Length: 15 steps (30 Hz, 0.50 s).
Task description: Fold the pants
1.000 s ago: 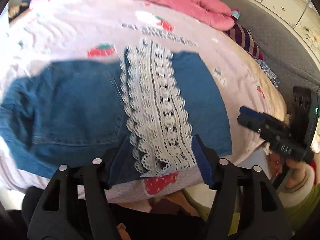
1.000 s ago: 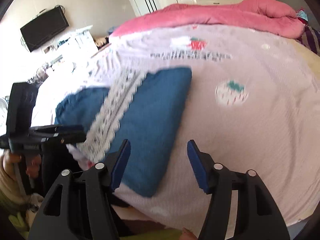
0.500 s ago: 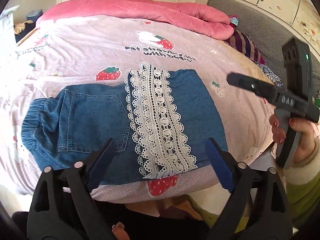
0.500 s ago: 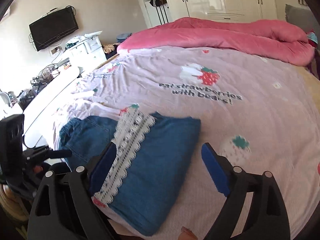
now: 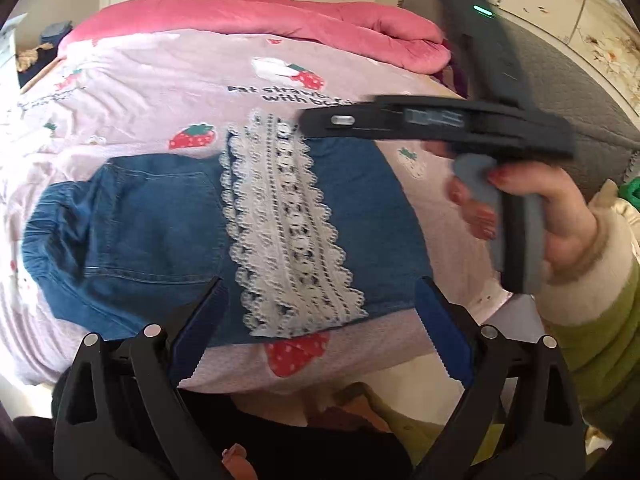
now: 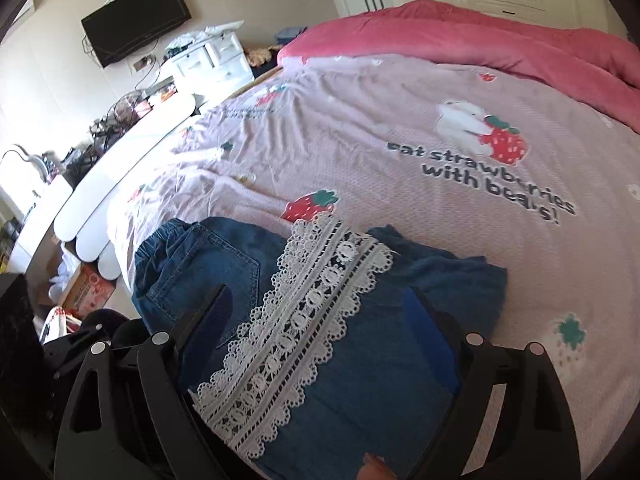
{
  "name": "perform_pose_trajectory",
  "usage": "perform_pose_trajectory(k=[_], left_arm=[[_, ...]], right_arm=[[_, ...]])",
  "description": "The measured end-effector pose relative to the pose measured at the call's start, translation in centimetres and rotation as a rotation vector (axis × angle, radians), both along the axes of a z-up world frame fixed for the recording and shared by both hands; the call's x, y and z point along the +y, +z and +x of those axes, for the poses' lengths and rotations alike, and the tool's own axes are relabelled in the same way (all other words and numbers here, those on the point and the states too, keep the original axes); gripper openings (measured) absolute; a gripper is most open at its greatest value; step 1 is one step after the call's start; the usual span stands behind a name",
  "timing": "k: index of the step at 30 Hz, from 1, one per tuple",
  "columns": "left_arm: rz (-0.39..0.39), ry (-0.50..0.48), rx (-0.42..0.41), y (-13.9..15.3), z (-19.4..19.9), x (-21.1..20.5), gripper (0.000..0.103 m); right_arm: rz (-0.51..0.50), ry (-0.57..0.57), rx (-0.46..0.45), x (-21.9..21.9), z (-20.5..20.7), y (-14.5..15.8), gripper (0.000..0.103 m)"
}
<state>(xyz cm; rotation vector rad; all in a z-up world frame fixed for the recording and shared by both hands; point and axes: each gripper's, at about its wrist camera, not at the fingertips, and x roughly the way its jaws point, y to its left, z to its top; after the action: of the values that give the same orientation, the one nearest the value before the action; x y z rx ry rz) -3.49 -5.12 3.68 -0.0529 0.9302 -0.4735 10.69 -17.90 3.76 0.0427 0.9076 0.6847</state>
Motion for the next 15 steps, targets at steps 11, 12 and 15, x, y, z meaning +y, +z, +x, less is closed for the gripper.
perform_pose_trajectory(k=[11,12,15], left_arm=[[0.055,-0.051,0.056,-3.4,1.0,-2.3,0.052],[0.063,-0.048,0.069,-4.0,1.2,-2.3,0.052],[0.066,-0.048,0.082,-4.7,1.6,-2.2,0.052]], right_arm=[[-0.104,0.093,0.095,5.7,4.5,-3.2,0.019],[-0.107,0.092,0.107,5.8,4.8,-3.7,0.018],[-0.122,0.091,0.134,6.1,5.3,-4.7,0.016]])
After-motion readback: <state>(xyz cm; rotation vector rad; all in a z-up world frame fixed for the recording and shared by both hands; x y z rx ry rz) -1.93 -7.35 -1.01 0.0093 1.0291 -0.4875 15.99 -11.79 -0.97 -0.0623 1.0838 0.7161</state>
